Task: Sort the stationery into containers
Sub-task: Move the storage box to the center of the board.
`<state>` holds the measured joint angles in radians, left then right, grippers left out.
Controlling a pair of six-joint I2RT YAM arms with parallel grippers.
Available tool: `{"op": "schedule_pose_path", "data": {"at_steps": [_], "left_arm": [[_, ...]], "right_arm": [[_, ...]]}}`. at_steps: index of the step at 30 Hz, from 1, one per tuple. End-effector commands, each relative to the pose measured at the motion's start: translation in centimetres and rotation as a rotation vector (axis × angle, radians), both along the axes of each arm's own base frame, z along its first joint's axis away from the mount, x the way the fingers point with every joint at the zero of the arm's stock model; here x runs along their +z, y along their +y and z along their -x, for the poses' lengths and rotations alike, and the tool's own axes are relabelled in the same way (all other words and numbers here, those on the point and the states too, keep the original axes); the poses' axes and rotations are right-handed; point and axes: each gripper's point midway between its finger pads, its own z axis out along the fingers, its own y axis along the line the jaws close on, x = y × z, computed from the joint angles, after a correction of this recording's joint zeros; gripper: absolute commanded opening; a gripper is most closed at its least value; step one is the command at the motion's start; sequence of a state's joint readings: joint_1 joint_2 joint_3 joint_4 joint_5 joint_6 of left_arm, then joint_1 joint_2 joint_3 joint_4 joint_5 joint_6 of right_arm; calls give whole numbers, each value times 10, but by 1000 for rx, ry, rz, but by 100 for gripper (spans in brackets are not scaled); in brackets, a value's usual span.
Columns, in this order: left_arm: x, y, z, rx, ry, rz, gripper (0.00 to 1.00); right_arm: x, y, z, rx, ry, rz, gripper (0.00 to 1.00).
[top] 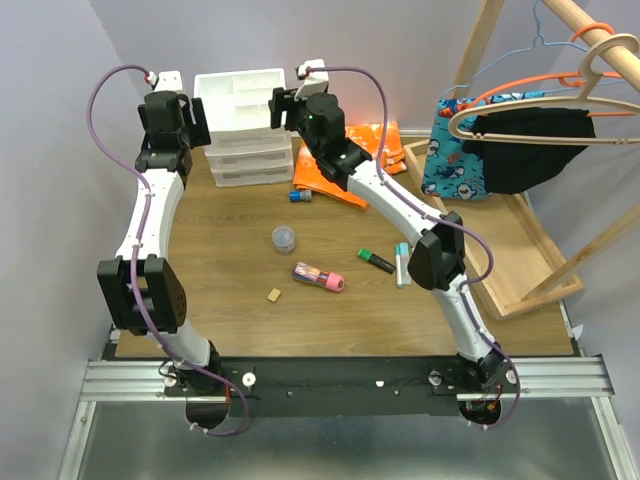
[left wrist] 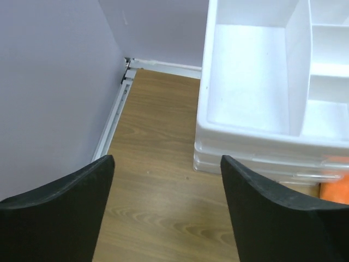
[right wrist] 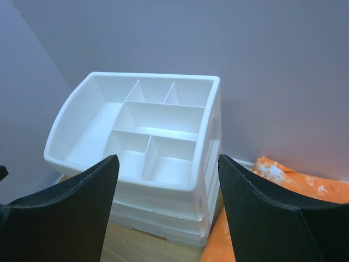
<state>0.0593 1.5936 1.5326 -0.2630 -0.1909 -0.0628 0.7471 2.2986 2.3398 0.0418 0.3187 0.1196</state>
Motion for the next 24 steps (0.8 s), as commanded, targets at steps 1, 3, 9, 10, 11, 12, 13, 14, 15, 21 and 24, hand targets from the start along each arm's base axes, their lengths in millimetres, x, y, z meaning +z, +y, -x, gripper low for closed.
{"op": "schedule_pose_path", "data": {"at_steps": [1, 3, 9, 10, 11, 12, 13, 14, 15, 21, 24], "left_arm": [[6, 1, -30, -17, -45, 53, 80], [9, -2, -38, -47, -49, 60, 70], [-7, -10, -59, -89, -28, 96, 64], [-8, -12, -62, -95, -24, 101, 64], [-10, -11, -66, -93, -23, 101, 64], [-12, -9, -68, -89, -20, 101, 64], [-14, -8, -70, -88, -17, 105, 64], [-19, -7, -74, -86, -9, 108, 64], [-16, -5, -77, -85, -18, 109, 63], [-18, 4, -91, -85, -19, 57, 57], [-21, 6, -94, -88, -15, 43, 56]], "right_arm": [[-10, 19, -15, -5, -64, -48, 79], [-8, 15, -22, -34, -87, -68, 78], [-8, 10, -32, -66, -108, -118, 76], [-10, 9, -33, -72, -103, -121, 76], [-8, 6, -34, -81, -100, -128, 76], [-7, 4, -34, -82, -93, -139, 76], [-9, 3, -35, -86, -84, -139, 76], [-11, 2, -34, -87, -73, -135, 76], [-9, 0, -34, -90, -71, -137, 76], [-9, -16, -39, -100, -23, -146, 76], [-4, -28, -44, -106, -7, -161, 76]]}}
